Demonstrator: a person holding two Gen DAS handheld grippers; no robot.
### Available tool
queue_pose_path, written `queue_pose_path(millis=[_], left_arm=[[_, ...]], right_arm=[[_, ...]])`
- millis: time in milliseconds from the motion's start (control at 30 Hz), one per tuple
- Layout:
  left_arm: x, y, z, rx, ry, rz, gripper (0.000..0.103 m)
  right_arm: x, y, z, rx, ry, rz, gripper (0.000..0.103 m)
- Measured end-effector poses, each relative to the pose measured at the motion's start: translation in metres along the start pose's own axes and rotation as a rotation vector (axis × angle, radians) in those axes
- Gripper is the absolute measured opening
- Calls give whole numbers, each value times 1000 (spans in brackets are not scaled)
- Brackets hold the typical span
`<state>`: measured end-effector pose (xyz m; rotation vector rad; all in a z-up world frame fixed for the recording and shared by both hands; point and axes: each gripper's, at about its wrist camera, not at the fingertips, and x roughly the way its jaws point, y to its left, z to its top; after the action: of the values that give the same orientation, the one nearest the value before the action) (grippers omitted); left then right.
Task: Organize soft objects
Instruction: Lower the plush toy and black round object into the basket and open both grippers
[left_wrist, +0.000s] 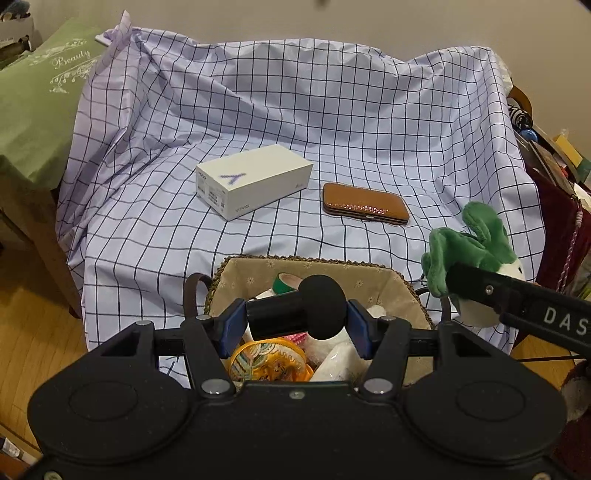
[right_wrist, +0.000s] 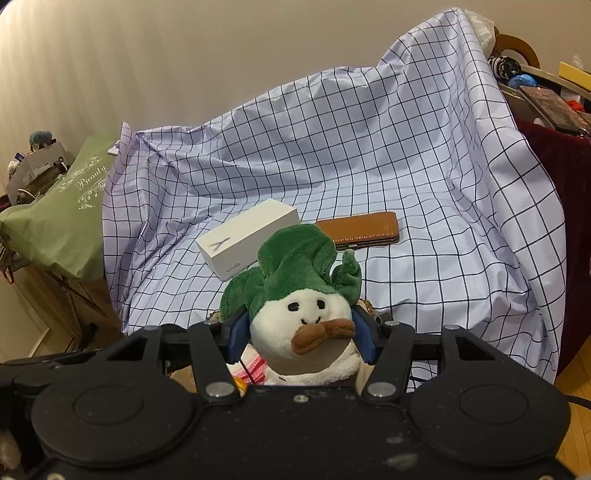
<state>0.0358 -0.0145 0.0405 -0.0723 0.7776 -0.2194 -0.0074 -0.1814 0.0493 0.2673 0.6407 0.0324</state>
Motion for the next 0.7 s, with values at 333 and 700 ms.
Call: queue_pose_path(millis=[333, 700], left_arm=[[1, 8, -5, -26, 11, 6, 55], [2, 6, -6, -19, 18, 7, 55]], right_arm=[[7, 4, -3, -3, 17, 8, 63], [7, 0, -5, 7, 29, -8, 63]])
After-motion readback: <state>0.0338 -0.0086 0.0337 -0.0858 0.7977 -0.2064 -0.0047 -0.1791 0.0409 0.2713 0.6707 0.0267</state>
